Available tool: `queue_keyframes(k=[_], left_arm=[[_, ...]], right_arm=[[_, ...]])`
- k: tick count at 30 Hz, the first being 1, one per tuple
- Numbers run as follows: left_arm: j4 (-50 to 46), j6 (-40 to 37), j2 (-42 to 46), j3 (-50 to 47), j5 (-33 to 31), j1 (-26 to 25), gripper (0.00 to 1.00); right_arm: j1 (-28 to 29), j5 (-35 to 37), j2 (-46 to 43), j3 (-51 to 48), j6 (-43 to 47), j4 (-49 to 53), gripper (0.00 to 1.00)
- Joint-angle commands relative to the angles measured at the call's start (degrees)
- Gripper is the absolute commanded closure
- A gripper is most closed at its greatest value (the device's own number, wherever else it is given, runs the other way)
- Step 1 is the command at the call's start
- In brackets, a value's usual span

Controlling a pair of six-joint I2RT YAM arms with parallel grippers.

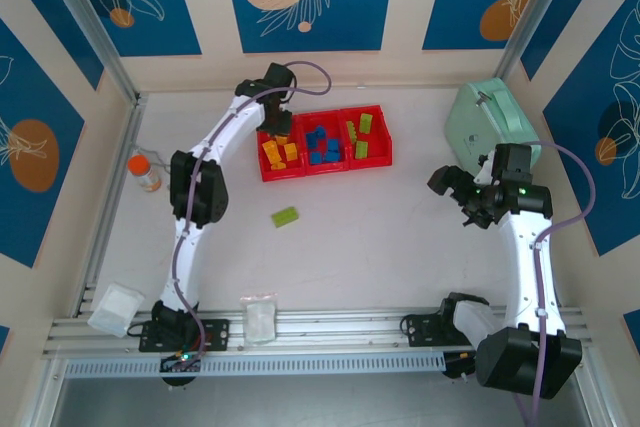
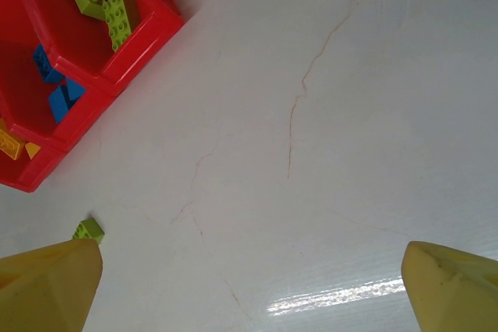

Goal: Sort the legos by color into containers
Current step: Place the lego in the container, then pick up the lego from the center of the table.

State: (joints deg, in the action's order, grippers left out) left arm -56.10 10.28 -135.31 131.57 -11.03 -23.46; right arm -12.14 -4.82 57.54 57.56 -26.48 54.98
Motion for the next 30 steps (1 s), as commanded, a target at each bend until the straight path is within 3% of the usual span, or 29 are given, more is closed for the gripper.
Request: queue_keyframes(k=[1,4,8,11,17,23,30], left_arm=[[-2.17,-1.07,-0.49,3.0,-0.35,0.74,0.53],[-2.18,-2.0,0.72,2.9,-0.5,0.94,0.39],[-4.36,-5.5,3.14,2.75,4.68,1.05,0.16],[-3.7,-5.5,7.66,-2.34,6.53,1.06,0.0],[2.77,-2.21,21.56,-22.03,10.41,1.01,0.01],[6.27,2.31,31.49,-40.07,20.66,0.96,0.01],[7.26,12.3,34.53,-51.78,18.76,-1.21,0.01]], right_arm=[[-0.28,-2.02,-0.08,-0.39,1.08,1.36,0.01],[-0.34,-2.06,0.87,0.37,0.92,1.42,0.01],[-0.34,0.2,2.37,2.06,0.24,3.13,0.01],[-0.37,0.86,3.02,2.51,0.2,3.77,0.01],[-0.16,-1.46,4.33,2.22,-1.09,2.58,0.01],[1.76,-3.41,6.46,1.94,-2.47,0.04,0.01],[9.14,-4.44,10.59,2.89,-3.02,-2.97,0.01]])
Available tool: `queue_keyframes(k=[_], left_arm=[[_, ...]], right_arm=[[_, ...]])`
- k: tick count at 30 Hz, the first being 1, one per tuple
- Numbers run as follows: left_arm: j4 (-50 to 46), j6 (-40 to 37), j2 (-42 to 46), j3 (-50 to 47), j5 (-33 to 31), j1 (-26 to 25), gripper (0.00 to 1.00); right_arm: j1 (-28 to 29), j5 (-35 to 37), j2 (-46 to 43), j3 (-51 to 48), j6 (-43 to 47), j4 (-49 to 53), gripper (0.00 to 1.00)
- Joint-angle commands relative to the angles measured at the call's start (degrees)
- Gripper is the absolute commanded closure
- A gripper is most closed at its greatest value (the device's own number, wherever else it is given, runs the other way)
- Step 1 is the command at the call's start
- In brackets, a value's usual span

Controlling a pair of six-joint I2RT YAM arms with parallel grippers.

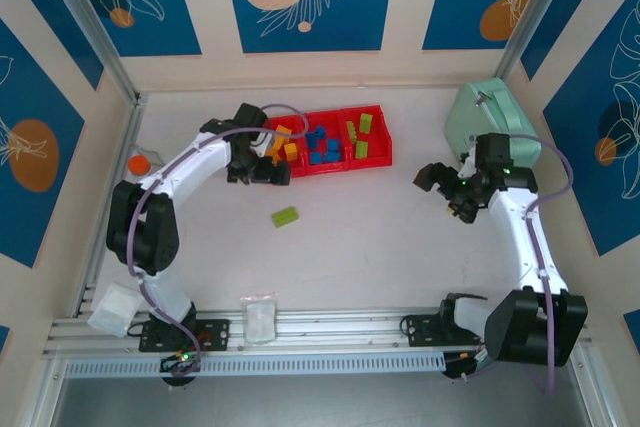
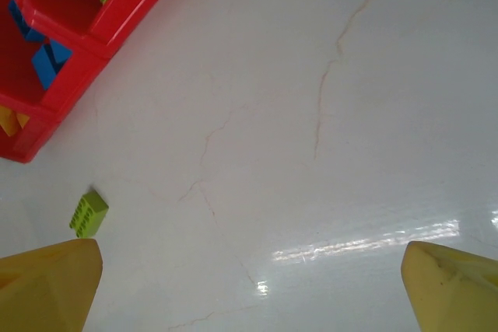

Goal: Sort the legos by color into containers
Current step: Pick up the lego from the center of the table.

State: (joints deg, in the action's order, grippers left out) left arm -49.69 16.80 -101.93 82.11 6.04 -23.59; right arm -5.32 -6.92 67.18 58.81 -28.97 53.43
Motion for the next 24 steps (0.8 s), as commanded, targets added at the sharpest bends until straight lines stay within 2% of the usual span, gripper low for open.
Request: queue_keyframes(k=[1,5,9,13,17,20,24], left_arm=[[0.79,6.5,0.88,-2.88,0.95,-2.14,0.0],[-1.94,6.35,-2.2,-1.25,-3.48,-6.18,0.01],[-1.11,-0.26,-3.6,0.33,-1.23,-7.66,0.04],[-2.4,-11.08,-4.36,2.83,4.14,-8.52,0.07],[-12.06,-19.65,-10.0,8.95,-0.17,-10.75,0.07],[-15.36,-23.29,-13.22,10.56,-1.01,-11.75,0.07],[-14.66,-25.26,-14.72,10.82,2.93,-11.73,0.08]], right_arm=[[3.86,-2.57,1.56,1.94,-0.17,-1.97,0.01],[10.31,0.44,3.94,4.16,1.44,-2.3,0.01],[13.96,2.57,6.23,6.18,2.68,-2.02,0.01],[14.2,5.3,5.83,6.16,2.64,-1.78,0.01],[13.14,6.48,4.18,5.3,1.88,-2.19,0.01],[12.28,6.23,3.15,4.92,1.72,-2.38,0.01],[11.85,6.6,3.05,5.24,2.11,-1.01,0.01]])
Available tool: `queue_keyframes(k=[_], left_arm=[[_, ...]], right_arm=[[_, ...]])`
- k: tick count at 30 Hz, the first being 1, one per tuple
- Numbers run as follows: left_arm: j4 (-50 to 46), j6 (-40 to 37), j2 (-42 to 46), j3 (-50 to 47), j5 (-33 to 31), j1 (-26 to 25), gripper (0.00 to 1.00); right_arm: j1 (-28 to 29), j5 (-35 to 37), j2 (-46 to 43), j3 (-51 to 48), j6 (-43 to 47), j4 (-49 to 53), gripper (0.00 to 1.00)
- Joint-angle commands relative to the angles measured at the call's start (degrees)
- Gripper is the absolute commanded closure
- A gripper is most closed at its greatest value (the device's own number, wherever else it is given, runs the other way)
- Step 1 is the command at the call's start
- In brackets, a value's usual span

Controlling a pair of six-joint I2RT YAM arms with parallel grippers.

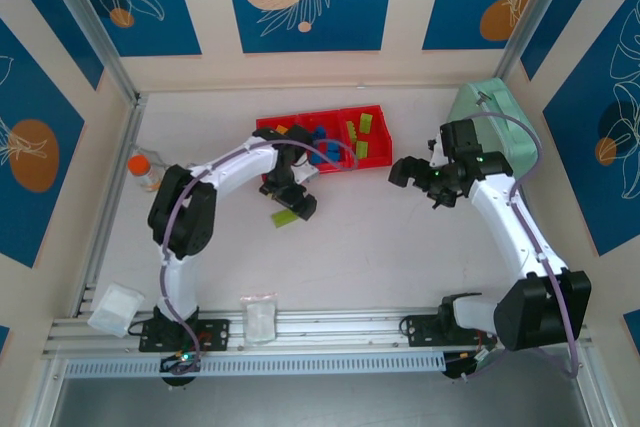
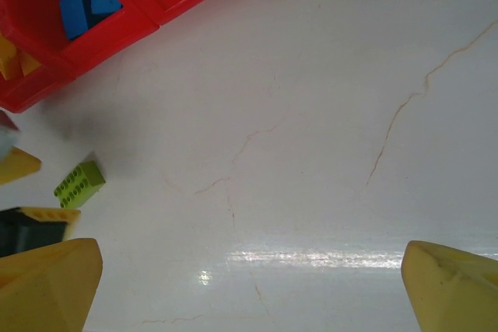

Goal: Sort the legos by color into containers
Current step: Pick up the lego from the center of the table.

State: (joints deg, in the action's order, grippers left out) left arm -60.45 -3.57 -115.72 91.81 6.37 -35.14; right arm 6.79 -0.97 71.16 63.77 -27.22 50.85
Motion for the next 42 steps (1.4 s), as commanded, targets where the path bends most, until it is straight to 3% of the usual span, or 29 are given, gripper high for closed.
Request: queue_keyframes(k=[1,7,16,22,32,42], left_arm=[[-3.74,-5.0,-1.29,1.35,2.93,-0.19,0.08],[-6.75,-6.48,-5.86,4.91,-1.52,0.26,0.12],[-9.08,-6.64,-8.12,1.26,-5.2,0.57,0.29],[-8.47,-4.35,-6.63,-2.86,-1.78,1.05,0.49],[-3.82,0.28,-3.98,-8.58,-0.66,0.44,0.71],[0.2,5.82,3.54,1.27,0.39,-1.2,0.85]], right_arm=[[-0.22,0.94,-1.09,0.27,0.42,1.75,0.01],[-0.34,1.13,-1.64,0.19,0.35,2.25,0.01],[-0.9,2.93,-1.82,2.64,1.98,4.88,0.01],[-1.15,3.0,-1.24,4.49,2.34,5.97,0.01],[-1.23,2.64,-1.99,3.12,1.45,4.96,0.01],[-2.08,7.85,-5.25,3.89,0.28,5.93,0.01]])
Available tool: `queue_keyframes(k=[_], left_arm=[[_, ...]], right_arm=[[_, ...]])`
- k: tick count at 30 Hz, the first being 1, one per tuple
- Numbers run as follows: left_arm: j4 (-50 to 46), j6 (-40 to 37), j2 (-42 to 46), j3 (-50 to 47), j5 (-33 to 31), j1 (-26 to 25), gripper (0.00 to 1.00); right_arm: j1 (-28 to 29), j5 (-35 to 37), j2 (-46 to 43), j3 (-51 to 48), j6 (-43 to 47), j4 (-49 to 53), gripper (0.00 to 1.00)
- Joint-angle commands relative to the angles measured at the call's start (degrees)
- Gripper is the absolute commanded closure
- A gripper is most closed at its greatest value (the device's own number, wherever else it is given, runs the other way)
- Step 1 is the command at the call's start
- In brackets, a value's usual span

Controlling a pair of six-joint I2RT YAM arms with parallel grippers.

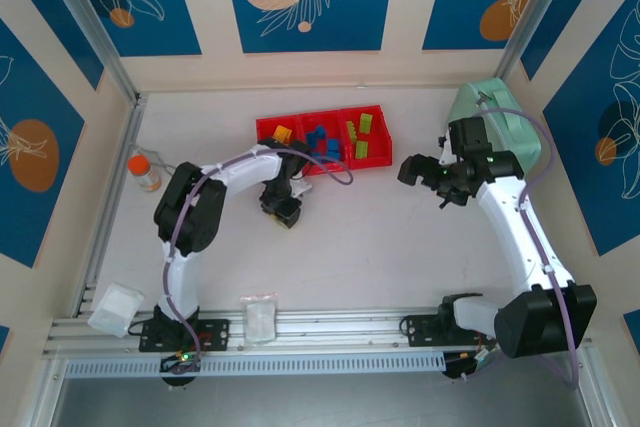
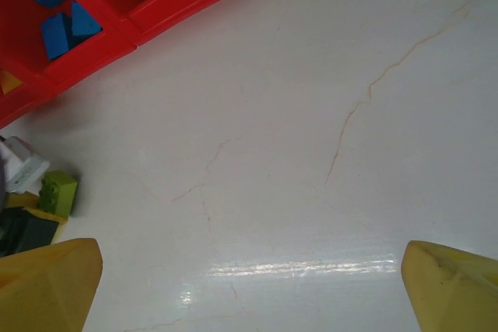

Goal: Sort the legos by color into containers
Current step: Pick up the lego from the center of the table, then place the lego in the container.

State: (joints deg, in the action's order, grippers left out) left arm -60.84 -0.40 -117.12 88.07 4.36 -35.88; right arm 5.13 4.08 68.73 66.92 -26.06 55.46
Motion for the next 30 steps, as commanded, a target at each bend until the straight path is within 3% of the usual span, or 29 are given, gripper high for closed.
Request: queue_keyframes(k=[1,7,16,25,30], left_arm=[[0.96,3.62,5.61,6.78,2.28,-0.43,0.85],[4.24,9.59,3.92,20.57,1.71,-0.37,0.86],[10.63,23.89,-14.31,48.26,4.26,-0.57,0.89],[32.51,38.25,-24.22,49.78,10.87,-2.49,0.92],[36.23,42.26,-28.85,53.03,10.83,-4.02,0.9]], right_arm=[[-0.79,3.49,-4.17,0.22,-1.28,0.79,0.01],[-6.13,0.8,-11.3,-4.48,-3.11,-2.69,0.01],[-14.53,-5.47,-12.24,-1.77,1.48,1.88,0.01],[-16.69,-9.97,-15.31,-3.41,2.06,3.72,0.01],[-16.68,-11.2,-15.7,-4.86,1.23,3.82,0.01]])
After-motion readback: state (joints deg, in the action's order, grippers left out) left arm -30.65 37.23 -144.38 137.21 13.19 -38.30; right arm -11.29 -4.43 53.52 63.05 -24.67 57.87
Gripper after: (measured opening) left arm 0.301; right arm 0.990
